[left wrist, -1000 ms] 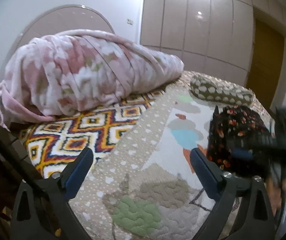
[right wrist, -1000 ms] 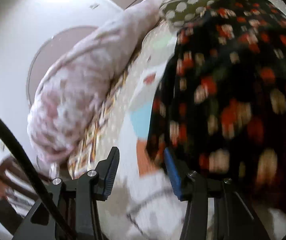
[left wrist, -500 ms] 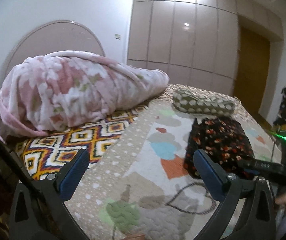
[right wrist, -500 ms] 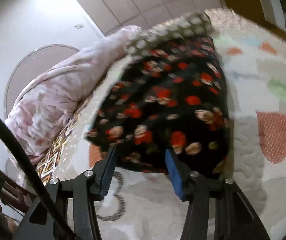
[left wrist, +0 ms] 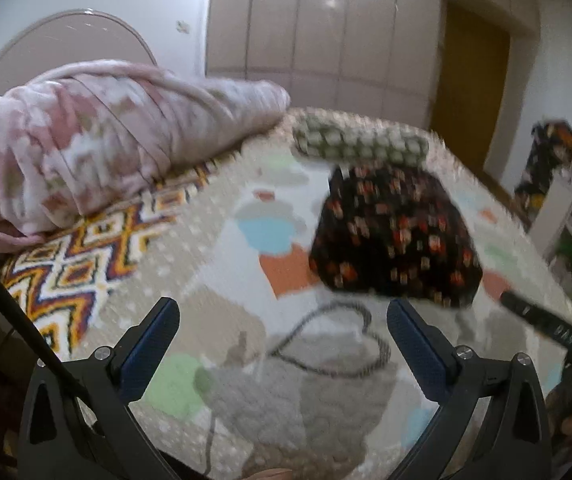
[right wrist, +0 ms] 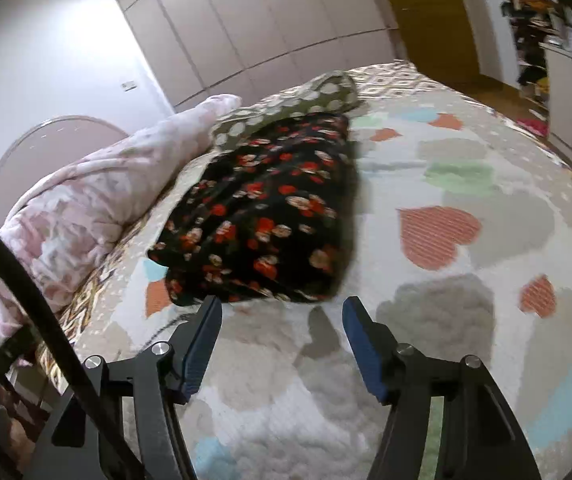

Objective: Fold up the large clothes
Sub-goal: 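Release the dress bundle and withdraw both grippers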

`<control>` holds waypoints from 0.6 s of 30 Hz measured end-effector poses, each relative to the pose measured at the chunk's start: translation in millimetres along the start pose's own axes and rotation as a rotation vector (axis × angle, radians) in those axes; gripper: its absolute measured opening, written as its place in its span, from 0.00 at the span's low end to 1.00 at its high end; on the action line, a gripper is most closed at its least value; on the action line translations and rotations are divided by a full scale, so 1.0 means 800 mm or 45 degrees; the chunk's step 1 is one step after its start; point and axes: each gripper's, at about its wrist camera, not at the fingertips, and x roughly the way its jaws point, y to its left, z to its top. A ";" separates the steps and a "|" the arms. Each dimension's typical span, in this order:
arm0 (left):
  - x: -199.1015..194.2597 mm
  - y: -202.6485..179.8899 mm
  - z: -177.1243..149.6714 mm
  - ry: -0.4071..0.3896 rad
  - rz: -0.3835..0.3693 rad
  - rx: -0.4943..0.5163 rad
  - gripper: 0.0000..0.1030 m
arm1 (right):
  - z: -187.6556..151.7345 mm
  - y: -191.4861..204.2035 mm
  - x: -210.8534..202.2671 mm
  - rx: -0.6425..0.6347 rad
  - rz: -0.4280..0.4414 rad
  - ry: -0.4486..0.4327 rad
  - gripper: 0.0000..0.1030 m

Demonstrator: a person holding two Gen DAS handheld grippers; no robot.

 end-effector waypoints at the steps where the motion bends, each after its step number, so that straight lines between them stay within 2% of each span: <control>1: 0.005 -0.004 -0.005 0.027 -0.010 0.007 1.00 | -0.001 -0.002 -0.001 0.002 -0.018 0.000 0.65; 7: 0.016 -0.019 -0.027 0.106 0.004 0.013 1.00 | -0.008 0.007 -0.009 -0.060 -0.117 -0.001 0.71; 11: 0.021 -0.023 -0.033 0.130 0.038 0.025 1.00 | -0.012 0.018 0.000 -0.100 -0.146 0.031 0.71; 18: 0.030 -0.017 -0.036 0.176 0.039 -0.005 1.00 | -0.021 0.034 0.011 -0.182 -0.184 0.068 0.75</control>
